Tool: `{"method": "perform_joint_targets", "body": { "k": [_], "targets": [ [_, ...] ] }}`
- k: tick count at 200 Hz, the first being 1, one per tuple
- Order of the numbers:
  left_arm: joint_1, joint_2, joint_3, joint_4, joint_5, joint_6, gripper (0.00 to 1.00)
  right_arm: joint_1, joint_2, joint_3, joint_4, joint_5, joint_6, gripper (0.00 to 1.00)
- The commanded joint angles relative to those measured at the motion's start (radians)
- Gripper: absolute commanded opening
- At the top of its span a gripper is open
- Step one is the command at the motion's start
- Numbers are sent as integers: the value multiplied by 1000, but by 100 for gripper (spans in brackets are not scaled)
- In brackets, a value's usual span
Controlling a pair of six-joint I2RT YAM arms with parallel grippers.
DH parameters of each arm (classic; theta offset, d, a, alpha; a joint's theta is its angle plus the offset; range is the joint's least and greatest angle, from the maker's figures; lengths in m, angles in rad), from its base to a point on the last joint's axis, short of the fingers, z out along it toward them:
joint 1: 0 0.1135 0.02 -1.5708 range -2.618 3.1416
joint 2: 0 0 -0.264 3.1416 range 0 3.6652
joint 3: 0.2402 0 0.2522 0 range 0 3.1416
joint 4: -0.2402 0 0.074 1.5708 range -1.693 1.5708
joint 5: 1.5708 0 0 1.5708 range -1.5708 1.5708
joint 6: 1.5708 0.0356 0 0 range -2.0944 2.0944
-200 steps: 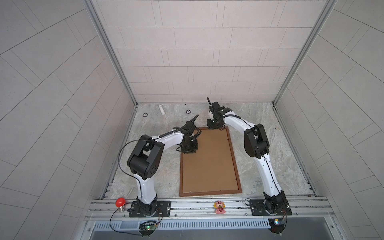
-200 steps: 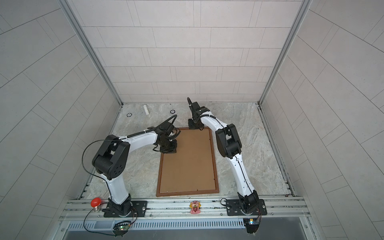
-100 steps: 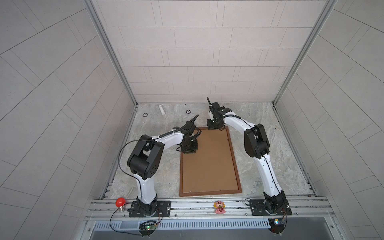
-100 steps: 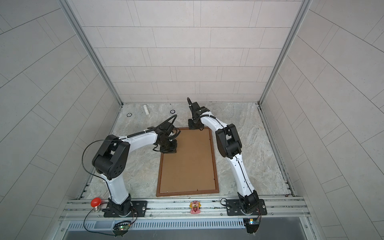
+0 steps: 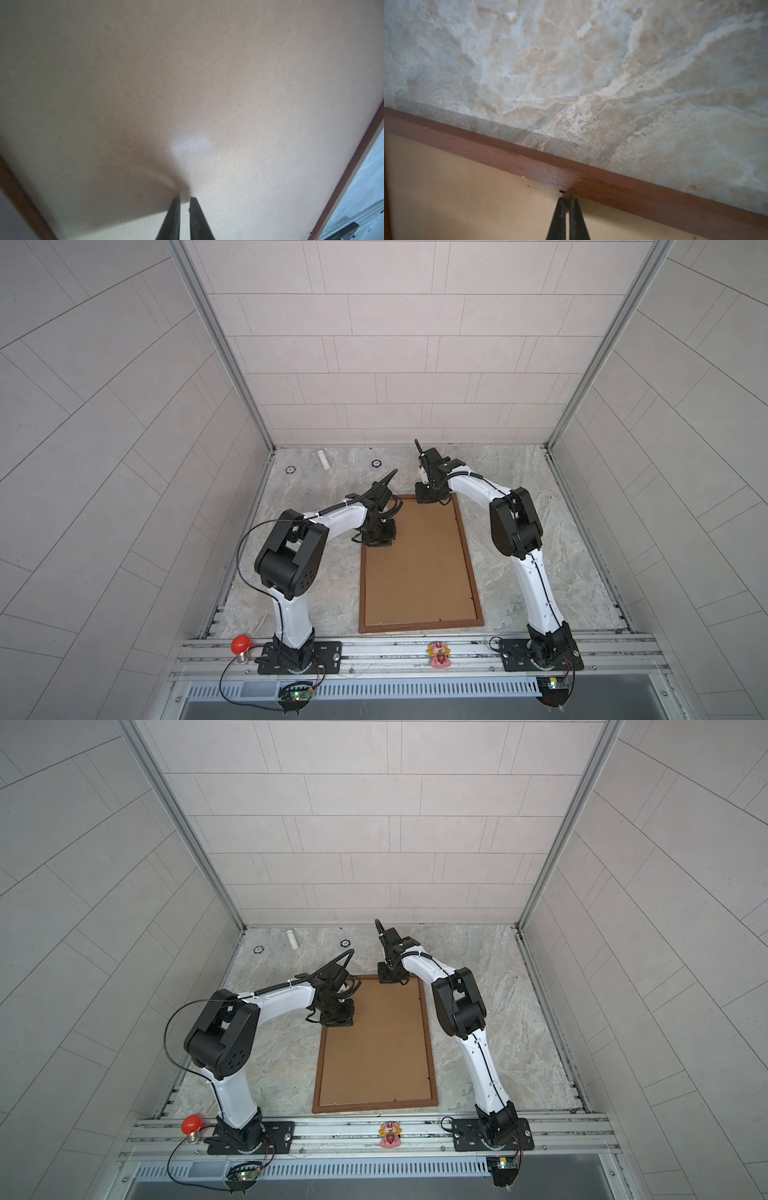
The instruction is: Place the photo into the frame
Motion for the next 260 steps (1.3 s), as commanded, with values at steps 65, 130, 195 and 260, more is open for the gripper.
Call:
{"method": "perform_joint_targets", "body": {
  "k": [65,130,195,260],
  "targets": [
    [-7,2,7,-9,-1,-1,16,-18,-6,137,-85,42,-14,0],
    [-7,5,6,-9,0,-1,16,-16,63,203,-113,20,-15,0],
    [-8,5,2,-11,-1,0,16,-3,92,210,-121,17,-18,0],
    [-7,0,0,-11,-2,1,16,6,109,209,-137,28,-21,0]
  ]
}}
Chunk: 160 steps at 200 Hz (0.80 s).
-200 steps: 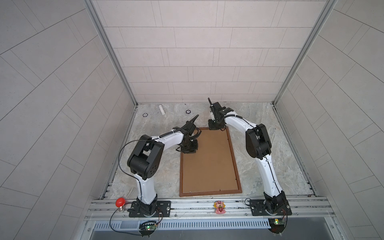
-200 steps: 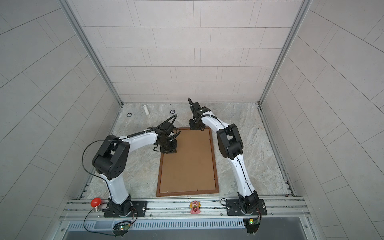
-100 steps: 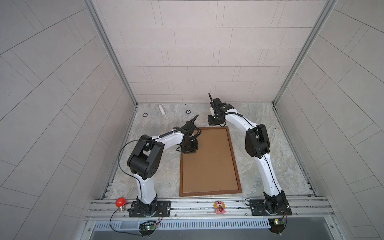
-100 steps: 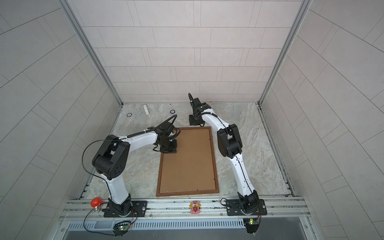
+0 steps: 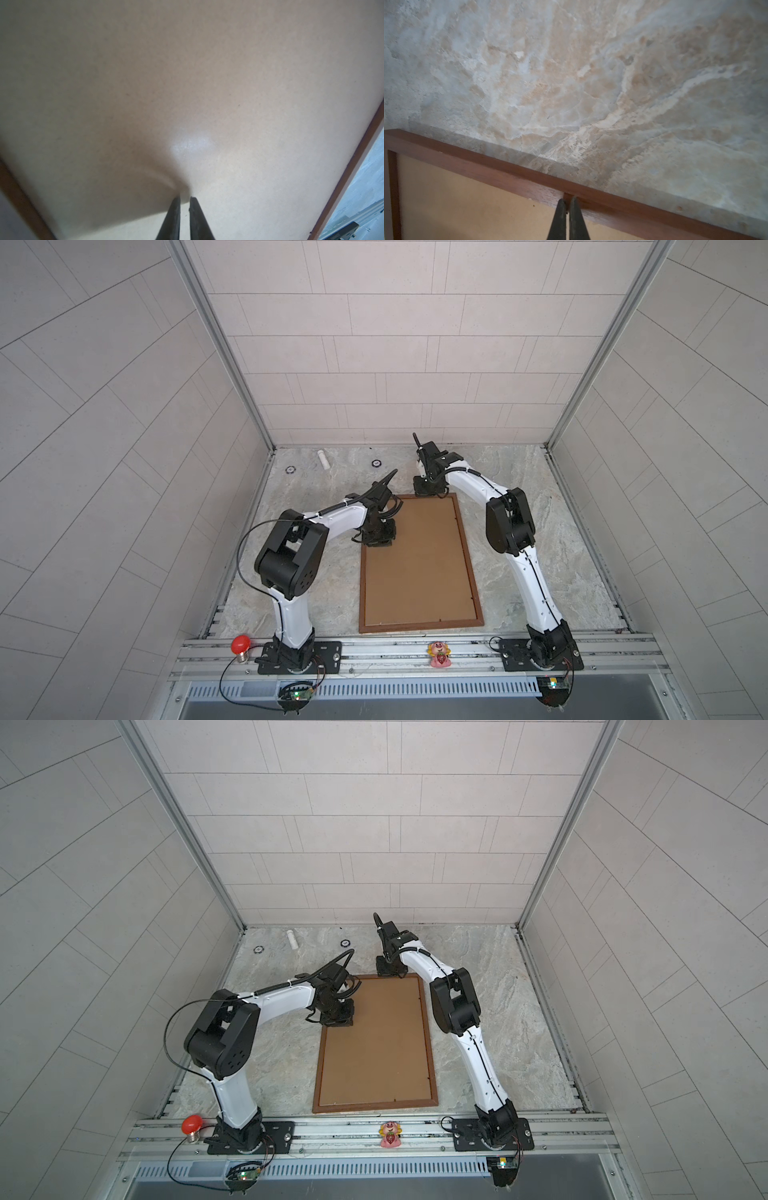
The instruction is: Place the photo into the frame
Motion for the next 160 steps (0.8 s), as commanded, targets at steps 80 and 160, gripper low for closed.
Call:
{"method": "perform_joint_targets", "body": {
  "k": [80,160],
  "targets": [
    [-7,-10,-7,-9,-3,1,16,6,24,13,-64,85,-31,0],
    [-8,-6,-5,-6,-1,-1,16,6,20,-5,-75,84,-38,0]
  ]
}}
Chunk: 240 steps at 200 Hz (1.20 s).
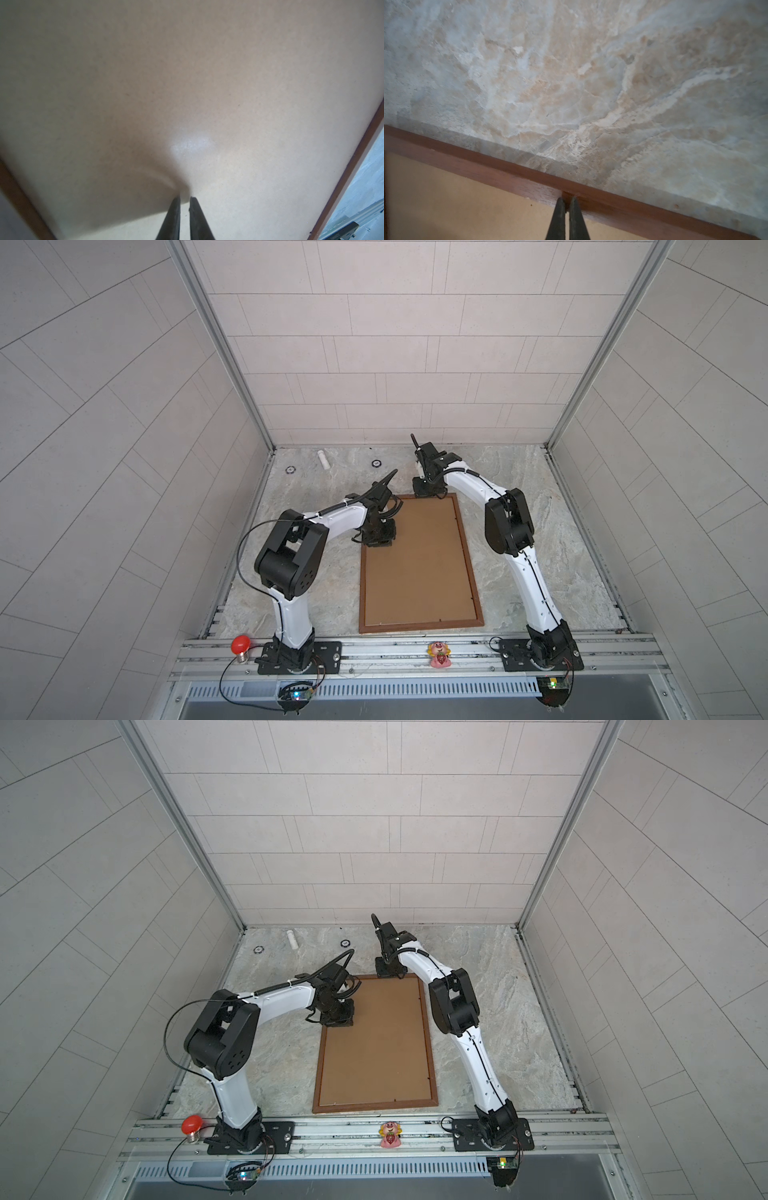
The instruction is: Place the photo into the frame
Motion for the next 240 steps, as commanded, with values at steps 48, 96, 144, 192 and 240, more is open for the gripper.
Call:
{"method": "perform_joint_targets", "body": {
  "k": [48,96,144,192,240],
  "targets": [
    [-8,-7,-8,-2,1,-5,16,7,1,-37,-48,25,-14,0],
    [-8,-11,-10,-1,0,-5,16,8,-6,-67,-42,19,-13,0],
    [-8,-10,-8,2,1,-6,16,8,-24,-98,-36,27,-15,0],
    [-9,-10,-7,2,-2,-7,16,10,-41,-129,-26,19,-16,0],
    [-9,-4,-2,-9,-11,-11,16,10,-50,-154,-18,10,-19,0]
  ]
}}
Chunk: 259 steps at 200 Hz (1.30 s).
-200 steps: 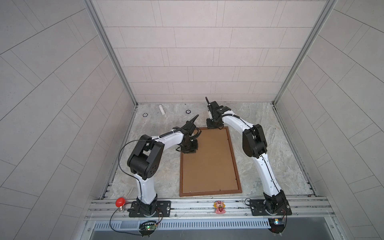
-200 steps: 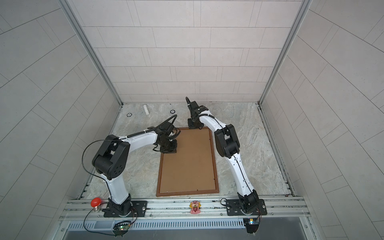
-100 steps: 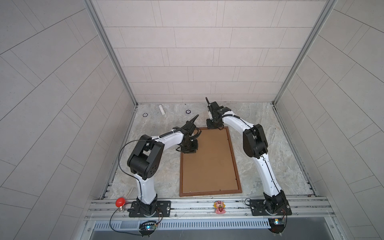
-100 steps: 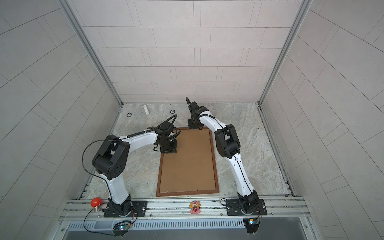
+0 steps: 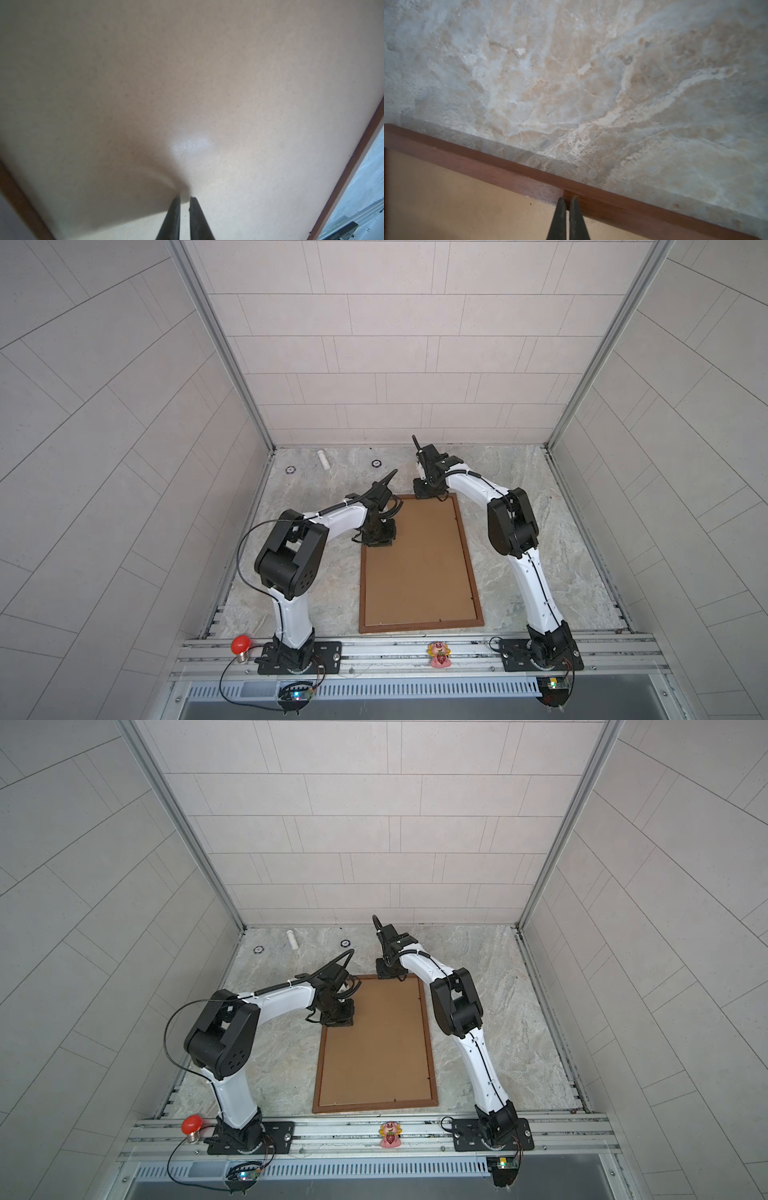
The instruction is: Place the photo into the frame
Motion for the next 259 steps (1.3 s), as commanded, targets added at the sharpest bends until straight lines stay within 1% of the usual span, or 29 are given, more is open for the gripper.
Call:
{"method": "perform_joint_targets", "body": {
  "k": [1,37,99,164,213,259],
  "targets": [
    [-8,-3,-2,-11,-12,-9,16,4,2,-43,-107,9,-19,0],
    [-8,-3,3,-20,-22,-6,16,5,-27,-80,-77,11,-17,0],
    [-8,3,2,-25,-22,-4,16,16,-8,-71,-82,-15,-29,0],
    [-7,5,1,-23,-23,-4,16,19,-4,-89,-99,1,-36,0],
    [-7,1,-3,-22,-22,-6,16,26,-6,-137,-97,11,-41,0],
    [-8,2,-4,-19,-20,-6,16,25,-3,-137,-119,31,-51,0]
  ]
}}
